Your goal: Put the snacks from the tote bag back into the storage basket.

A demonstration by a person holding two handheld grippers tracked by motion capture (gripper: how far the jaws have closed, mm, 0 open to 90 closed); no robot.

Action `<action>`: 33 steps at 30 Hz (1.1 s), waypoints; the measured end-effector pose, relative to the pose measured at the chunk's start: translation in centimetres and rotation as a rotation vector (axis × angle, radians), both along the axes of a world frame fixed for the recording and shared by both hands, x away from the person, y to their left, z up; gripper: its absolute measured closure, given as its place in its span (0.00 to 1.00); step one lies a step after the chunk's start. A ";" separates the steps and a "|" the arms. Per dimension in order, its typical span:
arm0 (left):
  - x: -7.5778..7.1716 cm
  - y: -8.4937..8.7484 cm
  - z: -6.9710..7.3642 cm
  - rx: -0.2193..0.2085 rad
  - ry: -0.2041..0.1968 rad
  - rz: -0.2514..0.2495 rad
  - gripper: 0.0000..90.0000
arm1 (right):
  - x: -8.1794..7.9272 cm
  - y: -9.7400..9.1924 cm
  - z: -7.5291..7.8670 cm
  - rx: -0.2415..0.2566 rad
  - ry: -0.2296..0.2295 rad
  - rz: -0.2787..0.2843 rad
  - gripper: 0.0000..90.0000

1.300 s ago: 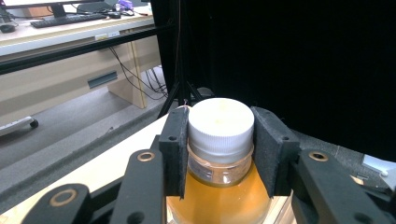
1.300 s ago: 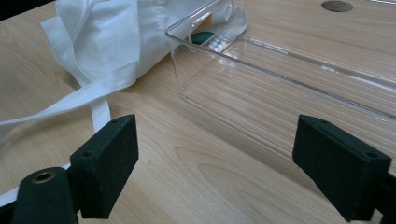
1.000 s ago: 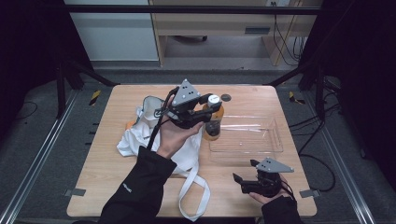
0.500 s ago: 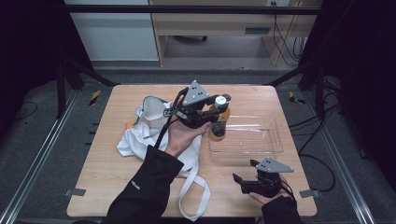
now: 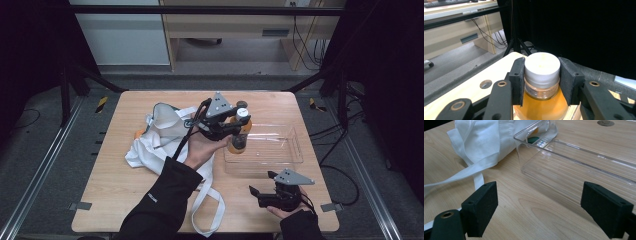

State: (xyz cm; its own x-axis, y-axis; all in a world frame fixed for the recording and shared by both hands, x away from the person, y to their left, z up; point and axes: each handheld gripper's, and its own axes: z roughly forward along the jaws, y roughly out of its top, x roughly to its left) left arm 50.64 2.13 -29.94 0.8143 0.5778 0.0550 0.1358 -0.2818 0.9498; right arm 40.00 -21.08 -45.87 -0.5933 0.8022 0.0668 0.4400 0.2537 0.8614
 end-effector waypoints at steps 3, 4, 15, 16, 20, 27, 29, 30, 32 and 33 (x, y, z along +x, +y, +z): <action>0.0 -0.3 -0.2 0.006 -0.001 0.000 0.65 | 0.0 0.0 0.0 0.000 0.000 0.002 0.16; 0.0 -0.3 -0.2 0.006 -0.001 0.000 0.65 | 0.0 0.0 0.0 0.000 0.000 0.002 0.16; 0.5 -0.4 -1.7 0.025 0.020 -0.006 0.65 | 0.0 0.0 0.0 0.001 0.001 0.002 0.16; 0.5 -0.4 -1.8 0.024 0.023 -0.006 0.65 | 0.0 0.0 0.0 0.003 0.000 0.003 0.16; 0.6 -0.4 -2.3 0.027 0.032 -0.012 0.65 | 0.0 0.0 0.0 0.003 0.000 0.003 0.16; 0.8 -0.3 -3.2 0.046 0.043 -0.007 0.65 | 0.0 0.0 0.0 0.005 -0.001 0.005 0.16; 0.9 -0.3 -3.6 0.045 0.051 -0.009 0.65 | 0.0 0.0 0.0 0.004 -0.001 0.005 0.16; 0.9 -0.3 -3.7 0.042 0.056 -0.010 0.65 | 0.0 0.0 0.0 0.005 0.000 0.005 0.16; 1.0 -0.2 -4.0 0.041 0.060 -0.010 0.65 | 0.0 0.0 0.0 0.005 0.000 0.003 0.16; 1.0 -0.2 -4.1 0.042 0.063 -0.009 0.65 | 0.0 0.0 0.0 0.005 0.001 0.004 0.16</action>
State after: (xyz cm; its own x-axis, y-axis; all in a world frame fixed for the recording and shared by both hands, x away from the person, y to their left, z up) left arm 51.61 1.94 -34.06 0.8222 0.5686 0.0272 0.1924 -0.3224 0.9268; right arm 40.01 -21.04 -45.89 -0.5963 0.7996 0.0712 0.4396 0.2511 0.8624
